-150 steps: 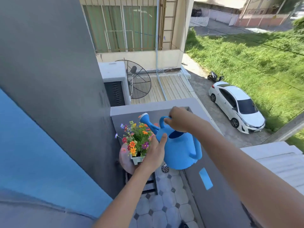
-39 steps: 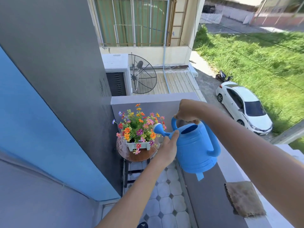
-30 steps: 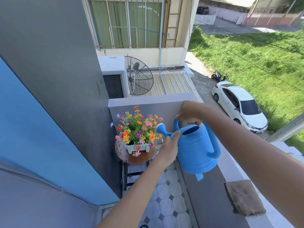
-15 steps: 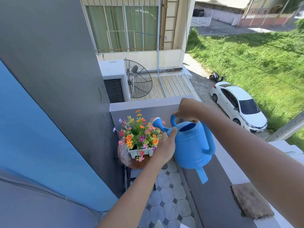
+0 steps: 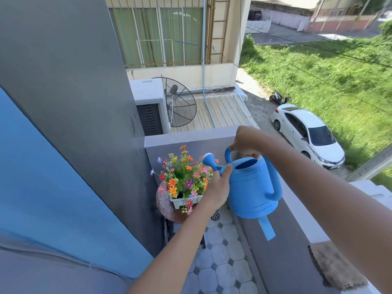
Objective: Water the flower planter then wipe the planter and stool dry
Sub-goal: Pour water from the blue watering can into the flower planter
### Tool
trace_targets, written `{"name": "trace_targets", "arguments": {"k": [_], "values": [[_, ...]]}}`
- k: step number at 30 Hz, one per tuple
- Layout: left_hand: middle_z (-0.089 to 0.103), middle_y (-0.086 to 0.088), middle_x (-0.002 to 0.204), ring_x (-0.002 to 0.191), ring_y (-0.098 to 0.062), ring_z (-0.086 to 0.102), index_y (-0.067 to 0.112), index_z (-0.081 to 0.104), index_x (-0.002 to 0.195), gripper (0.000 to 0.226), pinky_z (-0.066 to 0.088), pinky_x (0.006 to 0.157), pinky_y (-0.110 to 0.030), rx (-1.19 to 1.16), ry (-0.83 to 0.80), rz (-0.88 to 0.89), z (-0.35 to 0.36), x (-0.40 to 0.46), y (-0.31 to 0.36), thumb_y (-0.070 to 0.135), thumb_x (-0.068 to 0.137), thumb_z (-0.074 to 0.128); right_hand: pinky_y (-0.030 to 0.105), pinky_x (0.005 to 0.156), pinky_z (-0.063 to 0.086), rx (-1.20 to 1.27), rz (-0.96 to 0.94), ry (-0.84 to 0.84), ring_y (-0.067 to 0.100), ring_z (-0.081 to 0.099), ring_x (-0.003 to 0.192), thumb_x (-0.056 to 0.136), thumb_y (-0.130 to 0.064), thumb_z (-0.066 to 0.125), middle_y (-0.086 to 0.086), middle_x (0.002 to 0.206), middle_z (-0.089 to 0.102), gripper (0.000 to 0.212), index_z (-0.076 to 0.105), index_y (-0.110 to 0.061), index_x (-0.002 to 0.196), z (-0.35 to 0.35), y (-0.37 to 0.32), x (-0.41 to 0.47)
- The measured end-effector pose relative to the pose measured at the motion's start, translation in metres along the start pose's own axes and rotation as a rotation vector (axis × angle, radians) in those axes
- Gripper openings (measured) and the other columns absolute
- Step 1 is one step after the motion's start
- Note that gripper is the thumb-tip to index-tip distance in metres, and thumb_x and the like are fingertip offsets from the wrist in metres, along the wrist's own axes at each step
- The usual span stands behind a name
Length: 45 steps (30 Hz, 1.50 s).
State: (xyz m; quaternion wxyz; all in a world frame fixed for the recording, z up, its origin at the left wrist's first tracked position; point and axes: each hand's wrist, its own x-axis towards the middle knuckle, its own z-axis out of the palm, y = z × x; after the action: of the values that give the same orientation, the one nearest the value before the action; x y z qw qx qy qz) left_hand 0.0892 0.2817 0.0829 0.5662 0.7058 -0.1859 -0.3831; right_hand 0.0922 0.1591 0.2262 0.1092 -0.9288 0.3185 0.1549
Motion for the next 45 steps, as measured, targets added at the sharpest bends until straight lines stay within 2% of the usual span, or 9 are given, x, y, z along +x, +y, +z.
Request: {"name": "trace_targets", "arguments": {"k": [3, 7, 16, 22, 25, 30, 32, 37, 45], "values": [[0.068, -0.011, 0.116, 0.107, -0.028, 0.065, 0.027, 0.06, 0.12, 0.091, 0.05, 0.097, -0.056, -0.002, -0.047, -0.02, 0.008, 0.003, 0.002, 0.096, 0.066, 0.035, 0.024, 0.044, 0.042, 0.034, 0.045, 0.006, 0.021, 0.049, 0.032, 0.099, -0.029, 0.059, 0.003, 0.029, 0.051, 0.036, 0.043, -0.007, 0.075, 0.001, 0.012, 0.002], [0.067, -0.011, 0.116, 0.107, -0.026, 0.064, 0.024, 0.06, 0.12, 0.081, 0.051, 0.087, -0.042, -0.002, -0.096, -0.013, 0.016, 0.005, 0.008, 0.086, 0.076, 0.033, 0.025, 0.048, 0.044, 0.056, 0.066, 0.004, 0.023, 0.049, 0.034, 0.098, -0.031, 0.06, 0.01, 0.047, 0.056, 0.039, 0.047, -0.006, 0.071, 0.005, 0.028, 0.004], [0.066, -0.014, 0.115, 0.108, -0.03, 0.063, 0.021, 0.06, 0.118, 0.079, 0.053, 0.085, -0.05, -0.072, -0.079, -0.016, 0.012, 0.012, 0.004, 0.083, 0.075, 0.035, 0.029, 0.054, 0.047, 0.047, 0.044, -0.004, 0.025, 0.053, 0.039, 0.098, -0.033, 0.057, 0.002, 0.03, 0.052, 0.04, 0.044, -0.009, 0.069, 0.005, 0.022, 0.008], [0.066, -0.017, 0.108, 0.099, -0.034, 0.064, 0.025, 0.063, 0.111, 0.071, 0.05, 0.09, -0.059, -0.149, 0.017, 0.023, -0.01, 0.012, 0.007, 0.082, 0.076, 0.039, 0.031, 0.055, 0.049, 0.009, -0.028, -0.006, 0.025, 0.054, 0.038, 0.098, -0.03, 0.06, 0.008, 0.039, 0.057, 0.039, 0.047, -0.007, 0.068, -0.008, -0.016, 0.021], [0.059, -0.009, 0.097, 0.088, -0.022, 0.056, 0.02, 0.062, 0.112, 0.074, 0.049, 0.075, -0.049, -0.188, 0.101, 0.018, -0.038, 0.017, 0.011, 0.08, 0.076, 0.039, 0.028, 0.046, 0.045, 0.03, -0.076, 0.017, 0.025, 0.055, 0.042, 0.099, -0.03, 0.059, 0.011, 0.054, 0.059, 0.037, 0.042, -0.009, 0.074, -0.013, -0.047, 0.027], [0.062, -0.011, 0.101, 0.093, -0.026, 0.06, 0.027, 0.059, 0.106, 0.063, 0.053, 0.086, -0.055, -0.138, 0.103, -0.01, -0.053, 0.016, 0.012, 0.079, 0.079, 0.036, 0.029, 0.045, 0.045, -0.014, -0.066, 0.004, 0.026, 0.058, 0.047, 0.1, -0.031, 0.058, 0.013, 0.066, 0.063, 0.029, 0.045, -0.006, 0.092, -0.014, -0.061, 0.03], [0.062, -0.014, 0.099, 0.09, -0.024, 0.058, 0.023, 0.061, 0.11, 0.067, 0.049, 0.077, -0.046, -0.166, 0.123, 0.004, -0.061, 0.016, 0.013, 0.079, 0.08, 0.037, 0.029, 0.045, 0.044, -0.019, -0.078, -0.006, 0.026, 0.057, 0.046, 0.1, -0.031, 0.057, 0.013, 0.063, 0.062, 0.028, 0.045, -0.005, 0.098, -0.014, -0.07, 0.032], [0.068, -0.013, 0.103, 0.094, -0.032, 0.064, 0.022, 0.062, 0.113, 0.077, 0.043, 0.074, -0.041, -0.149, 0.169, -0.015, -0.074, 0.016, 0.009, 0.084, 0.075, 0.036, 0.028, 0.044, 0.041, -0.001, -0.116, 0.008, 0.025, 0.055, 0.044, 0.101, -0.032, 0.055, 0.012, 0.061, 0.059, 0.034, 0.04, -0.009, 0.081, -0.01, -0.086, 0.036], [0.066, -0.013, 0.1, 0.087, -0.021, 0.06, 0.018, 0.061, 0.113, 0.071, 0.043, 0.072, -0.037, -0.179, 0.231, 0.016, -0.084, -0.004, 0.001, 0.075, 0.081, 0.035, 0.029, 0.051, 0.044, -0.045, -0.19, -0.017, 0.025, 0.053, 0.038, 0.1, -0.029, 0.057, 0.009, 0.043, 0.056, 0.037, 0.044, -0.007, 0.073, 0.001, -0.106, 0.031]]}}
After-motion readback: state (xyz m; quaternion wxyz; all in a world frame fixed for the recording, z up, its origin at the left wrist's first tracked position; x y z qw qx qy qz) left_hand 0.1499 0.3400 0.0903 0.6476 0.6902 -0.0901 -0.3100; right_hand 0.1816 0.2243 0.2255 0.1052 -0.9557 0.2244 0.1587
